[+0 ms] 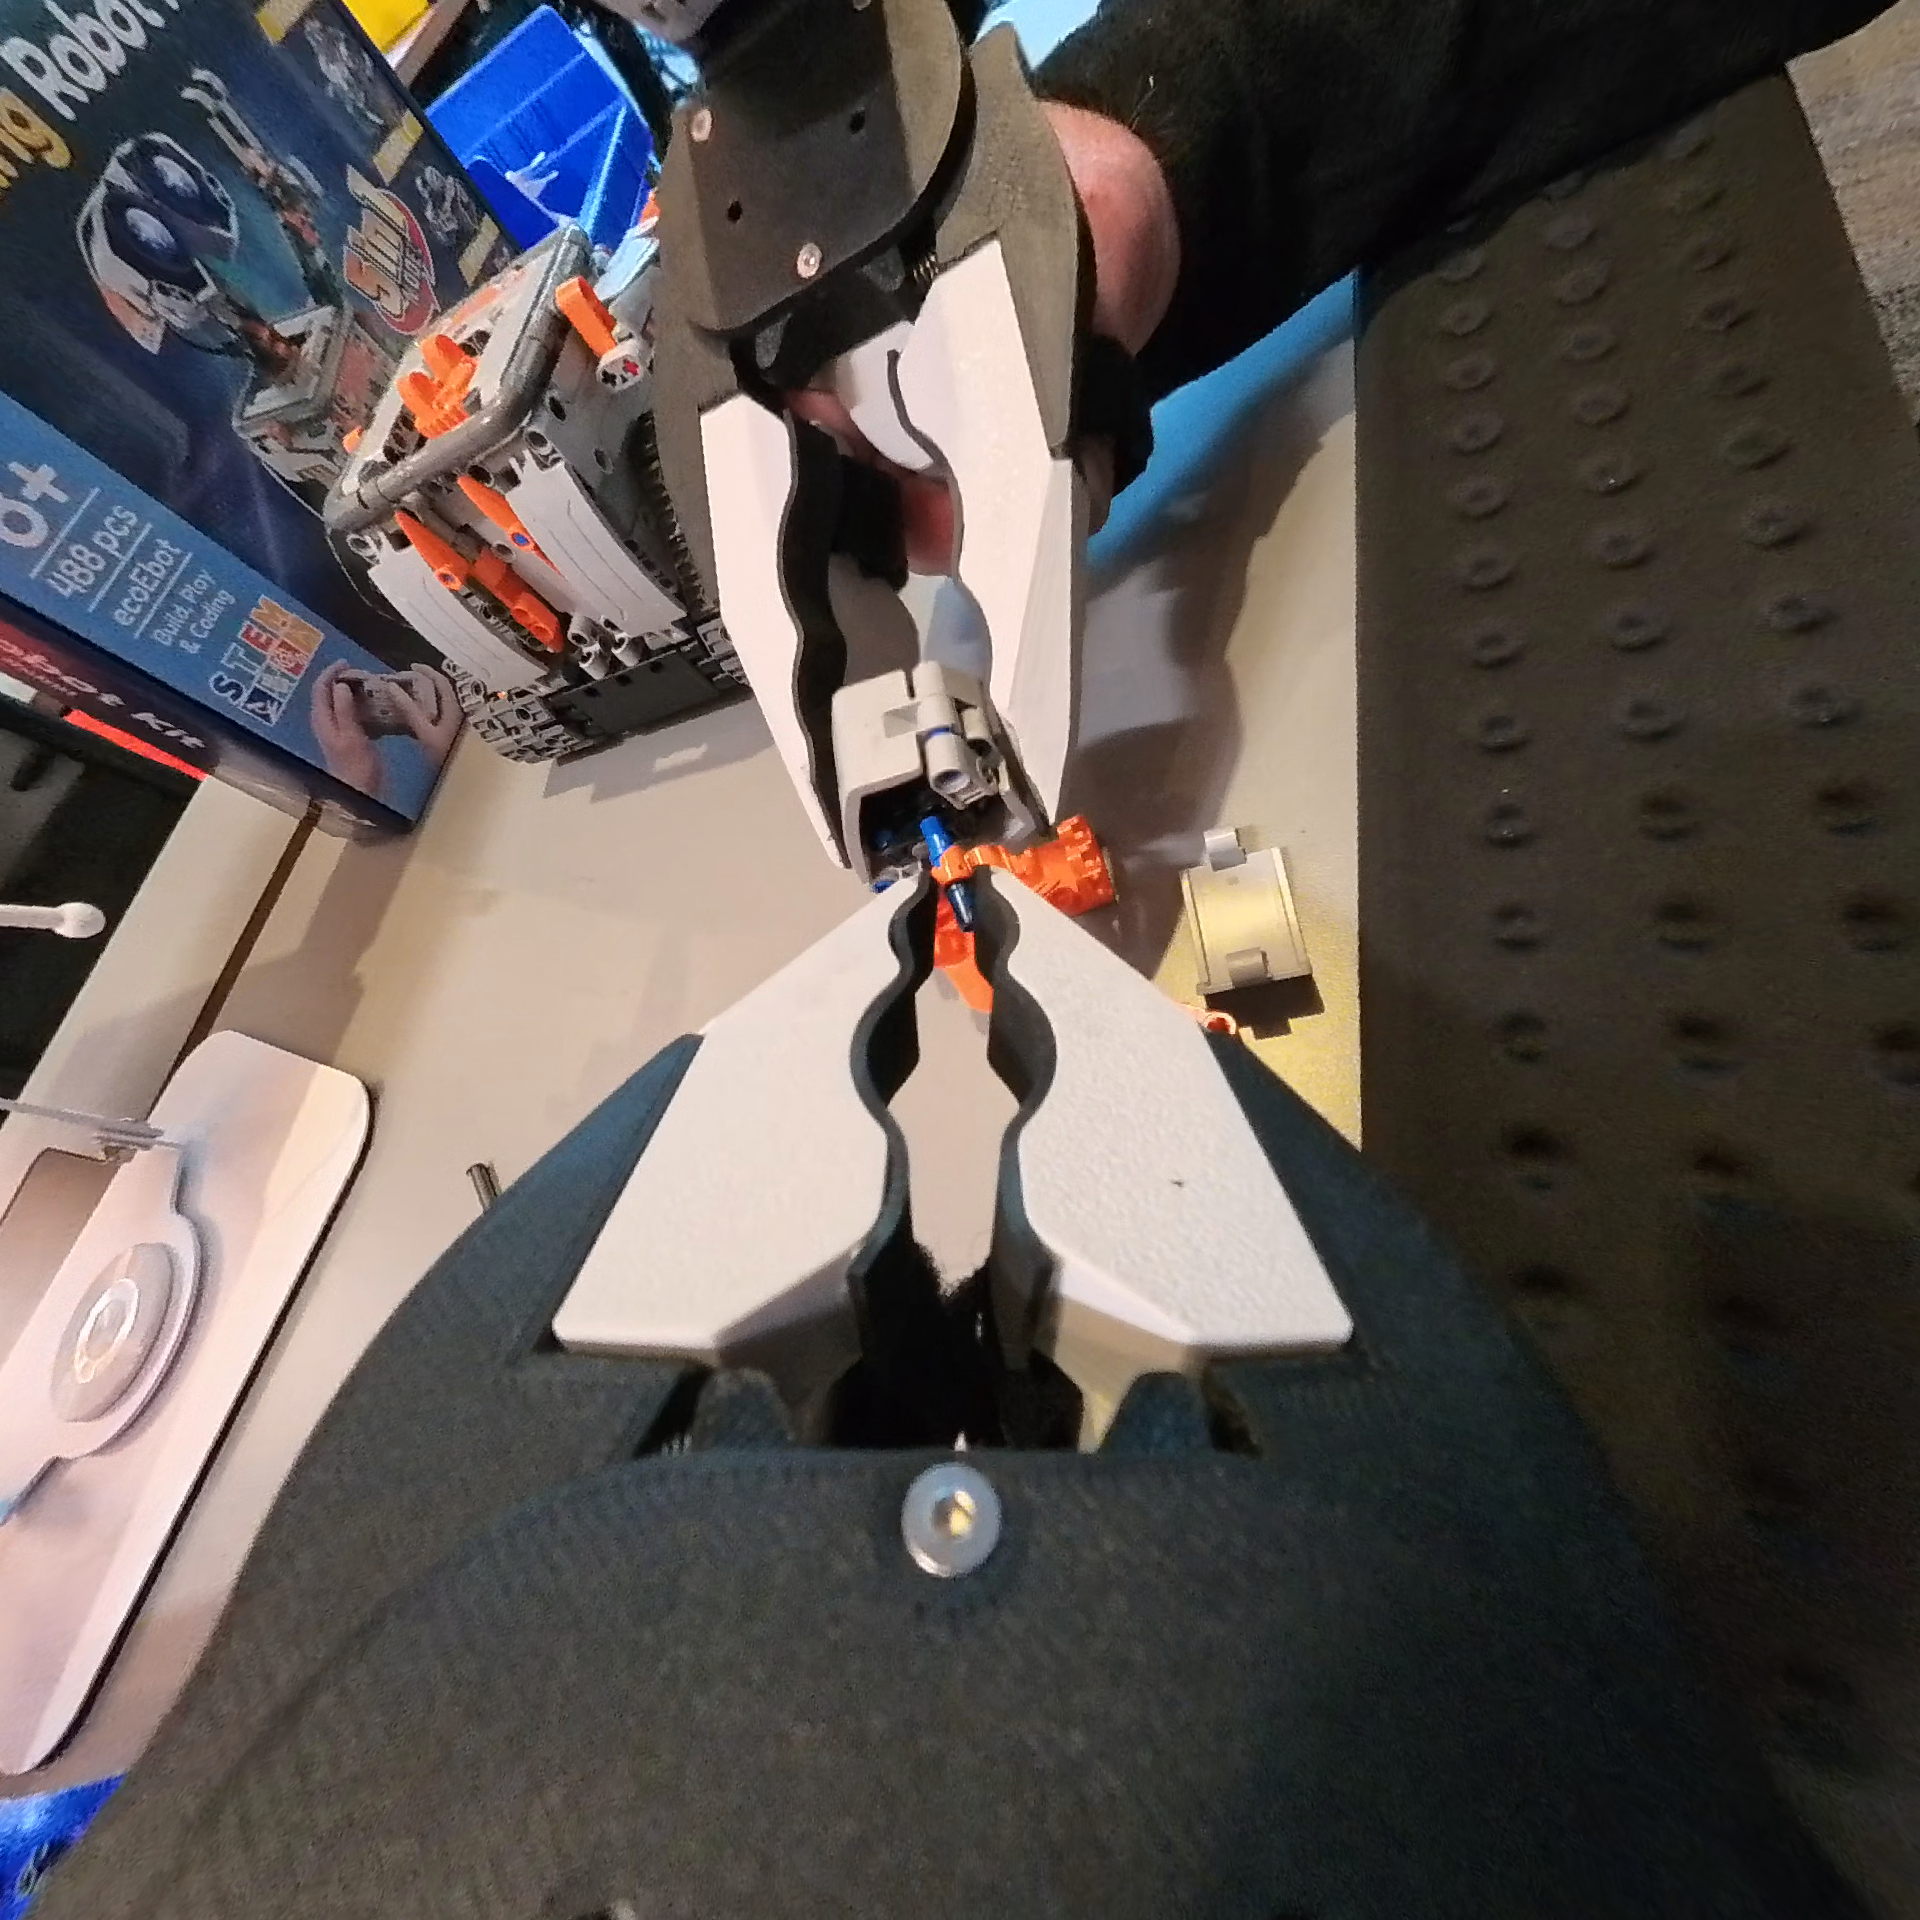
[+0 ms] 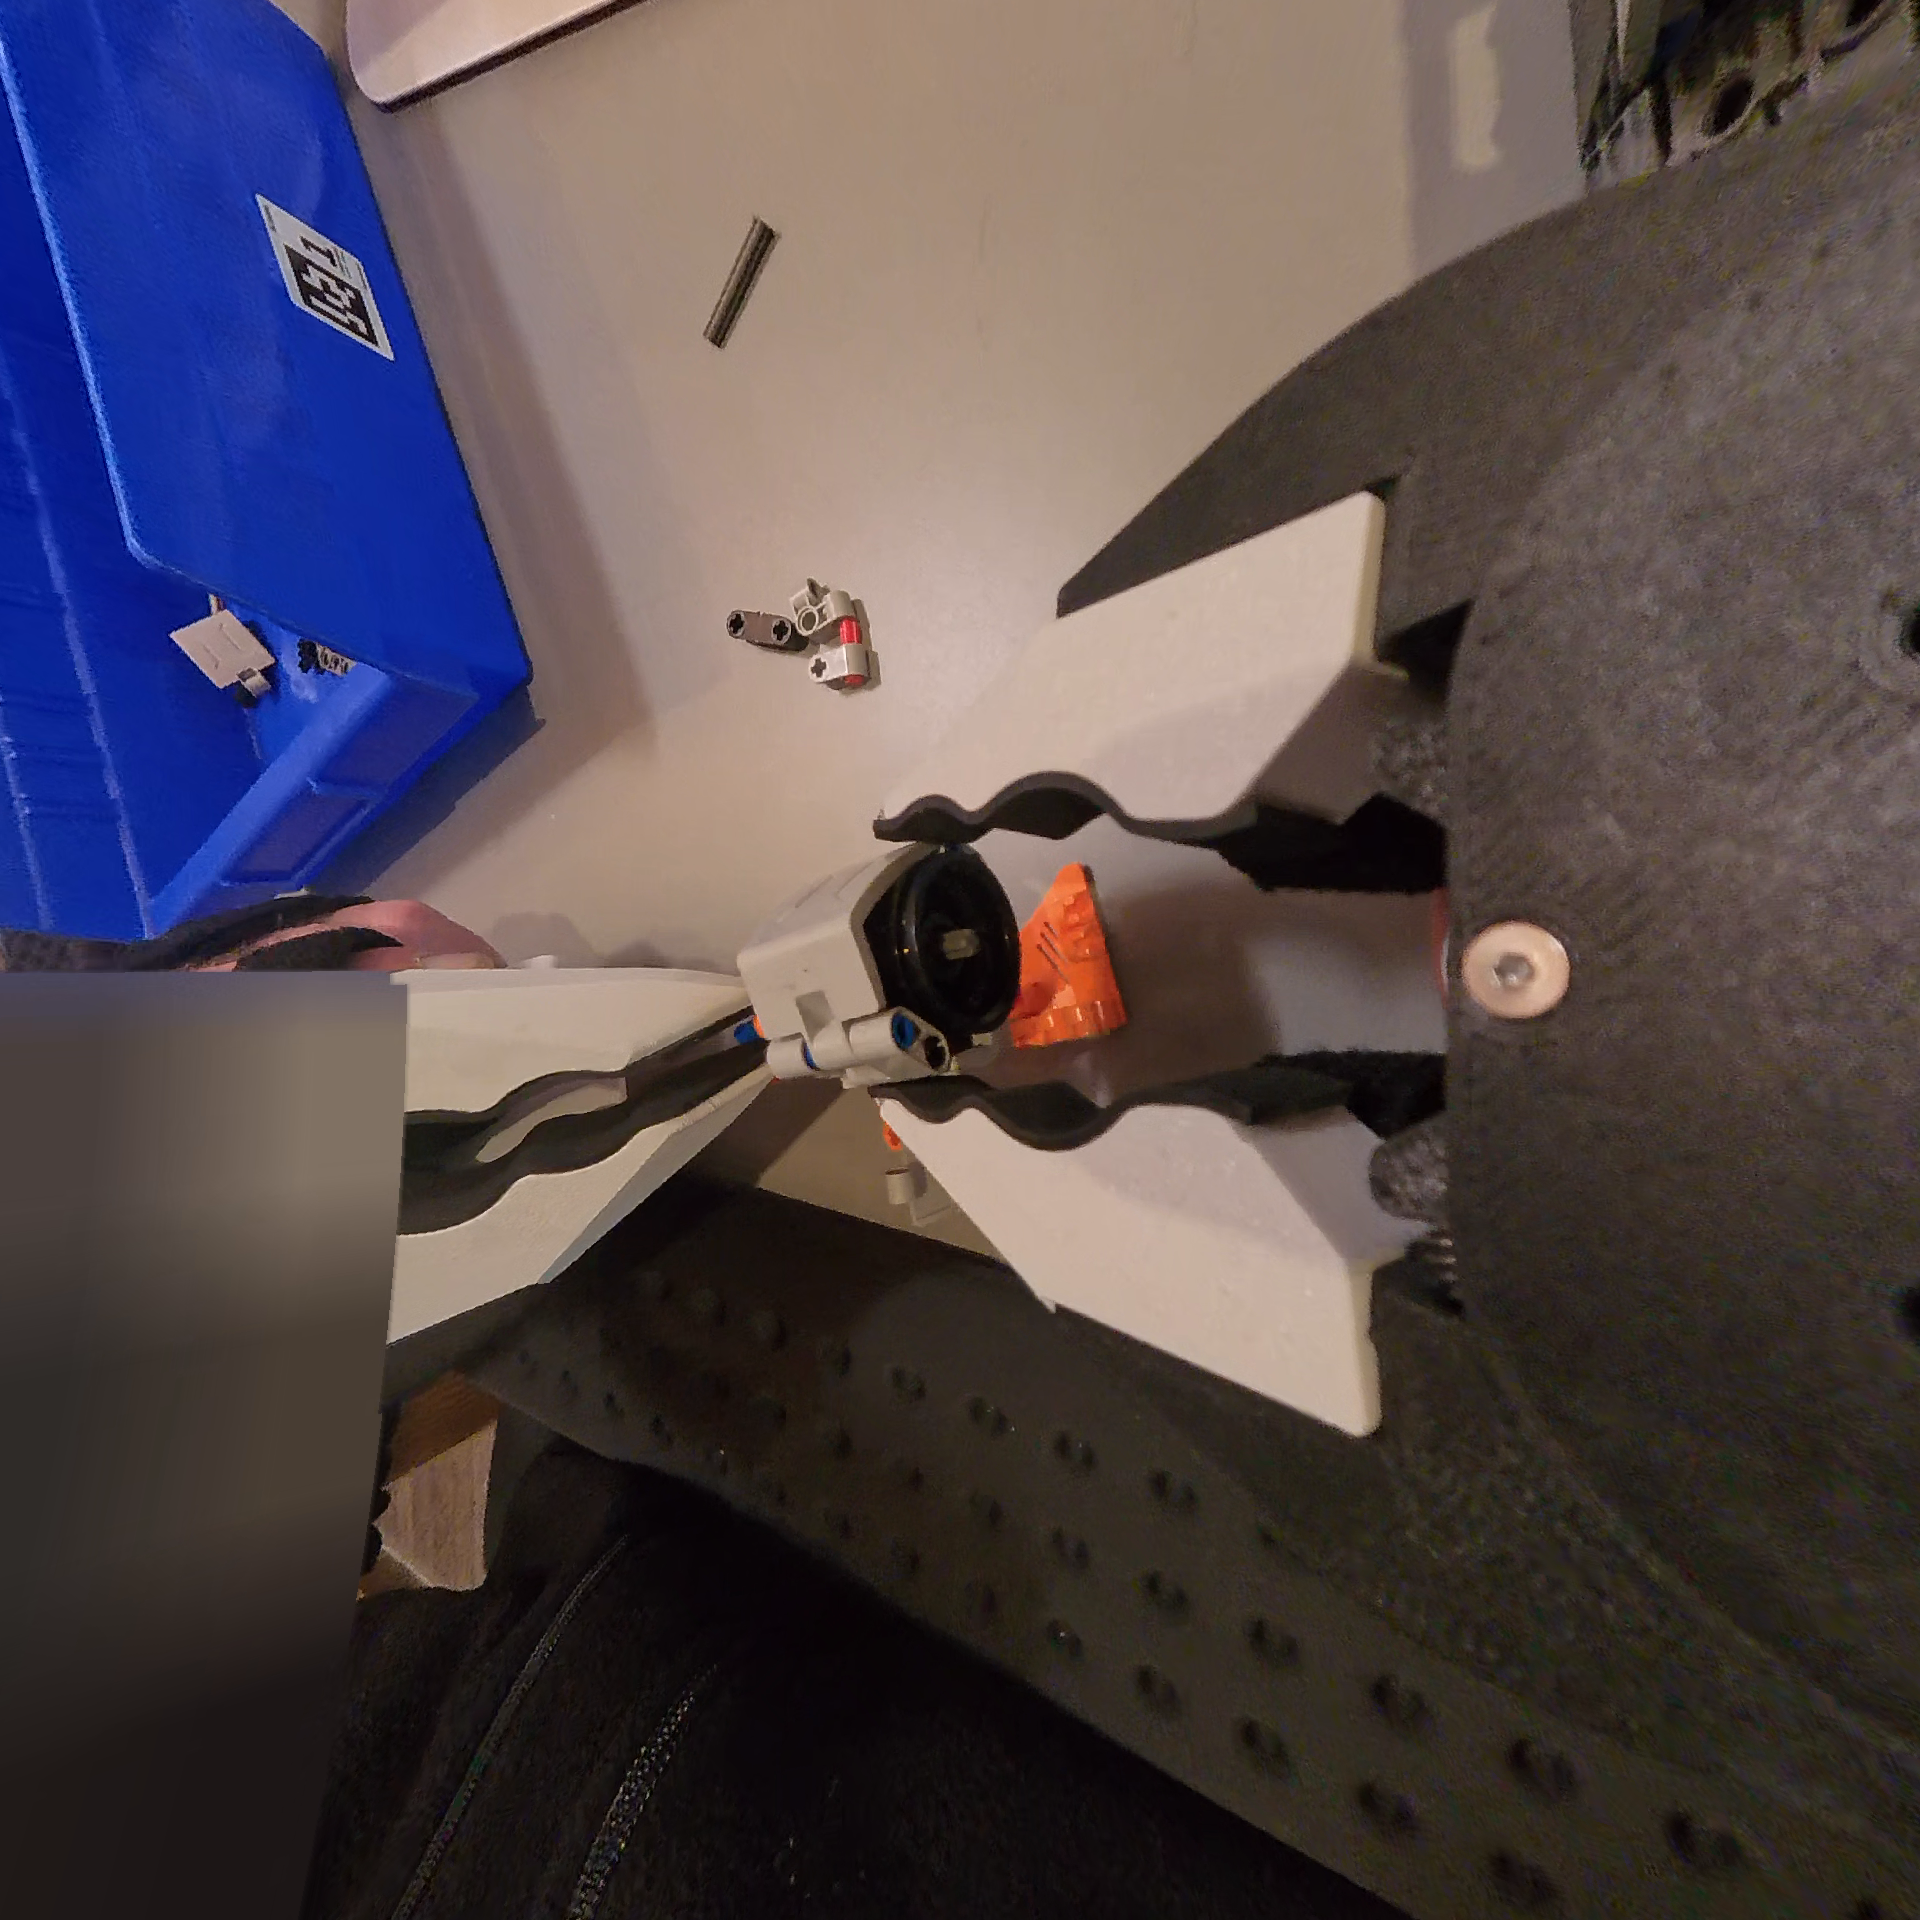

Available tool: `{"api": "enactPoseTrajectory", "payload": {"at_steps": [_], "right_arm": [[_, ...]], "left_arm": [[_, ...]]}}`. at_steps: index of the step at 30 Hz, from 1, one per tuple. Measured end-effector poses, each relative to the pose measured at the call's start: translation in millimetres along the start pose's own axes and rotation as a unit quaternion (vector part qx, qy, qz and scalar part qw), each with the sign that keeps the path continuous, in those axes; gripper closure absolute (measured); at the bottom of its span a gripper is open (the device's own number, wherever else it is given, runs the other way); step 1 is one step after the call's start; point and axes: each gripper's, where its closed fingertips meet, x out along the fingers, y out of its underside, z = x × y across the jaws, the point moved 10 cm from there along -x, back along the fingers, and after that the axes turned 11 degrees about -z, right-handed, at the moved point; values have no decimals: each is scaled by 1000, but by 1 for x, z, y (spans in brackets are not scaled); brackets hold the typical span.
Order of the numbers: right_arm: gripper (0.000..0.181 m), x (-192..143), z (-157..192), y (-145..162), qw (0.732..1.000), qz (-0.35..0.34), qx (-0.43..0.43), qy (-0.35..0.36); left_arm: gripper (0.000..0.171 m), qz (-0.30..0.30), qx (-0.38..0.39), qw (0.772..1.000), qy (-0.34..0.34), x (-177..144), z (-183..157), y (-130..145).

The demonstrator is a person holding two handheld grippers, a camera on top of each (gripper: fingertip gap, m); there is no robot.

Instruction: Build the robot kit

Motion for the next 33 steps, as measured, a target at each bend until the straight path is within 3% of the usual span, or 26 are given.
{"api": "enactPoseTrajectory", "payload": {"at_steps": [33], "right_arm": [[138,0,-1,0,1000,-4,8,5]], "left_arm": [[168,-10,-12,1000,-5,0,1,1]]}}
